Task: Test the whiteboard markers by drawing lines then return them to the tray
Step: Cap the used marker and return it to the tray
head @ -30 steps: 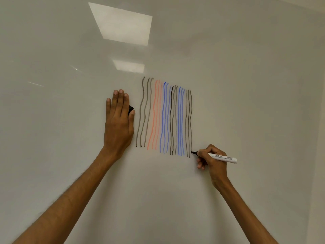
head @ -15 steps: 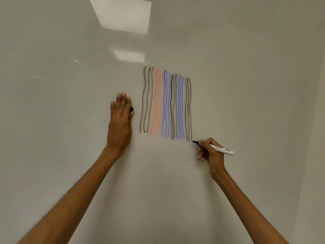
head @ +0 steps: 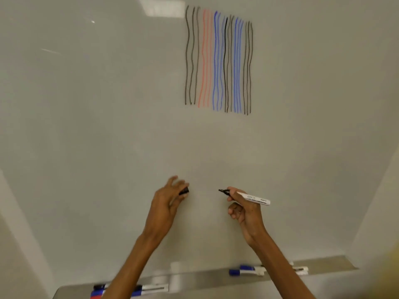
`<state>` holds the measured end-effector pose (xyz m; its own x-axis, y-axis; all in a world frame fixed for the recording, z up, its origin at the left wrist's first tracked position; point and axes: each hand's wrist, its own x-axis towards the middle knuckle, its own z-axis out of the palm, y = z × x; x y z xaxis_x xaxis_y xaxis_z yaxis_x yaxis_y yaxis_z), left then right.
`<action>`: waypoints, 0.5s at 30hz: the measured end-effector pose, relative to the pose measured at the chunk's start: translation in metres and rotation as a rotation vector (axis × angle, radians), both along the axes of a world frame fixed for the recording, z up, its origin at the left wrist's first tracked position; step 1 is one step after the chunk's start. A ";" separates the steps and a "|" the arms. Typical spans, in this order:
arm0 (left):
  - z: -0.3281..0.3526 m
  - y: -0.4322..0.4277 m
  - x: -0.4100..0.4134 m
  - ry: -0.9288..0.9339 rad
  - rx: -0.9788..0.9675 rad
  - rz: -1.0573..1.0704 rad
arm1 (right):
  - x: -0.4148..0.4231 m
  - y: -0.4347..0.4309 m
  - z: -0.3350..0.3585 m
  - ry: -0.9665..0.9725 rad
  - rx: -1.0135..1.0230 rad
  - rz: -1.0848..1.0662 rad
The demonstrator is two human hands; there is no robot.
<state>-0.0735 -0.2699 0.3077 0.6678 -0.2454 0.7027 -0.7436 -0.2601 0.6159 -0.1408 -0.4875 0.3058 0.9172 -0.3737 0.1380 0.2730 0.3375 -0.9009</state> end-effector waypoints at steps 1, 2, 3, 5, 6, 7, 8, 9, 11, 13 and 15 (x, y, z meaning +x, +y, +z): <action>-0.016 0.001 -0.013 0.042 0.026 -0.008 | -0.007 0.008 -0.013 0.033 0.014 0.027; -0.031 0.002 -0.025 0.094 0.040 -0.016 | -0.015 0.016 -0.025 0.060 0.026 0.055; -0.045 0.003 -0.037 0.146 0.042 -0.020 | -0.024 0.023 -0.035 0.084 0.035 0.082; -0.068 0.006 -0.057 0.252 0.032 -0.031 | -0.040 0.034 -0.053 0.125 0.046 0.110; -0.077 0.008 -0.065 0.300 0.025 -0.032 | -0.048 0.037 -0.061 0.136 0.047 0.118; -0.085 0.010 -0.072 0.332 0.031 -0.031 | -0.055 0.041 -0.069 0.145 0.043 0.129; -0.093 0.011 -0.080 0.358 0.042 -0.030 | -0.062 0.044 -0.076 0.155 0.033 0.142; -0.098 0.012 -0.087 0.380 0.052 -0.031 | -0.068 0.047 -0.084 0.167 0.020 0.154; -0.105 0.011 -0.099 0.414 0.077 -0.039 | -0.079 0.053 -0.097 0.189 -0.003 0.168; -0.112 0.010 -0.108 0.441 0.121 -0.052 | -0.087 0.059 -0.107 0.203 -0.016 0.165; -0.118 0.012 -0.115 0.479 0.164 -0.068 | -0.093 0.061 -0.113 0.220 -0.036 0.149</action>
<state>-0.1889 -0.2575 0.1900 0.8841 -0.3811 0.2706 -0.4069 -0.3426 0.8468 -0.2334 -0.4261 0.1931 0.9712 -0.2305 -0.0603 0.0186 0.3259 -0.9452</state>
